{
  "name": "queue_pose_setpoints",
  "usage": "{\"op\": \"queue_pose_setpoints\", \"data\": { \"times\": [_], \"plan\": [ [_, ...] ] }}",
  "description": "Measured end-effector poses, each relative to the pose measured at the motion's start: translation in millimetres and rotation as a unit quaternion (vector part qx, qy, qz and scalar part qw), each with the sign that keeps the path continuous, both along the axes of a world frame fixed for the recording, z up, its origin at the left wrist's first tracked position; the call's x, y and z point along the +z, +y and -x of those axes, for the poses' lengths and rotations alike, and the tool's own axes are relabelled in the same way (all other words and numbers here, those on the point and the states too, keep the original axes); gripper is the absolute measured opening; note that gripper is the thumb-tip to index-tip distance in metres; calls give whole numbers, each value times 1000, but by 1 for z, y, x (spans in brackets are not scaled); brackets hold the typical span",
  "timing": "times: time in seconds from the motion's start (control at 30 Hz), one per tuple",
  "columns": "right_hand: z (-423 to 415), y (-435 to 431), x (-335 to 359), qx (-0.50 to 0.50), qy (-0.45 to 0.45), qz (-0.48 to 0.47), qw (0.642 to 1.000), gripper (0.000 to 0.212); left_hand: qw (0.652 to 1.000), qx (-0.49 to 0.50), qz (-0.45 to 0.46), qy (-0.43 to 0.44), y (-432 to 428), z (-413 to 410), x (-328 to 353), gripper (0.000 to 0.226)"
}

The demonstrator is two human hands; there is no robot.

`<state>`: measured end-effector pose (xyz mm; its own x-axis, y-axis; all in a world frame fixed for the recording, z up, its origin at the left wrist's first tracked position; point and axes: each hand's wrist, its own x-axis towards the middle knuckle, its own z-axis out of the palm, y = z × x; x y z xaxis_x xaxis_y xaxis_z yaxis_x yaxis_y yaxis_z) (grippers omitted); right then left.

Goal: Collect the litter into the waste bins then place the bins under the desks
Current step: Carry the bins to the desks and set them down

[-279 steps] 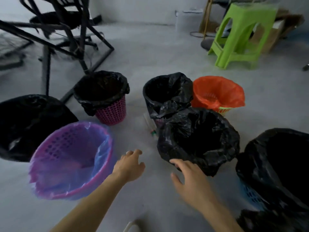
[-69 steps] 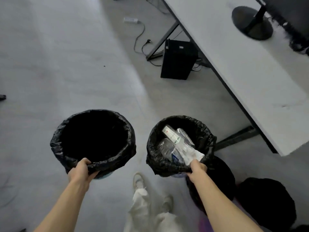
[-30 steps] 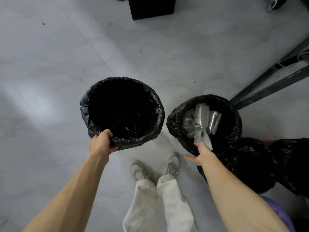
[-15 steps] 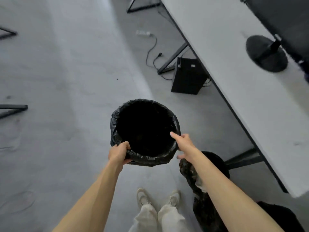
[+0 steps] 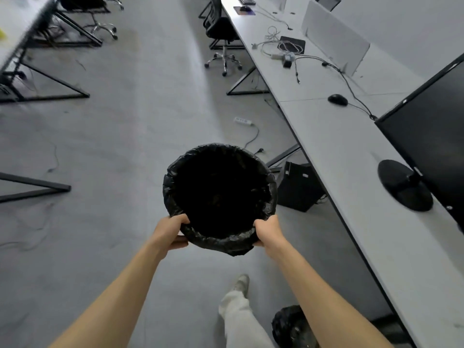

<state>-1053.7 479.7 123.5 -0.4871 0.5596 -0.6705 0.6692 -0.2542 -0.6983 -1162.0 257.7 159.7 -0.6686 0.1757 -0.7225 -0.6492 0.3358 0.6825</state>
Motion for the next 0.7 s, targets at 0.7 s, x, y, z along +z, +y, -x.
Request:
{"op": "queue_pose_setpoints", "data": {
  "times": [0.7],
  "plan": [
    [341, 235, 4, 80, -43, -14, 996, 58, 999, -5, 31, 5, 203, 326, -8, 25]
  ]
}}
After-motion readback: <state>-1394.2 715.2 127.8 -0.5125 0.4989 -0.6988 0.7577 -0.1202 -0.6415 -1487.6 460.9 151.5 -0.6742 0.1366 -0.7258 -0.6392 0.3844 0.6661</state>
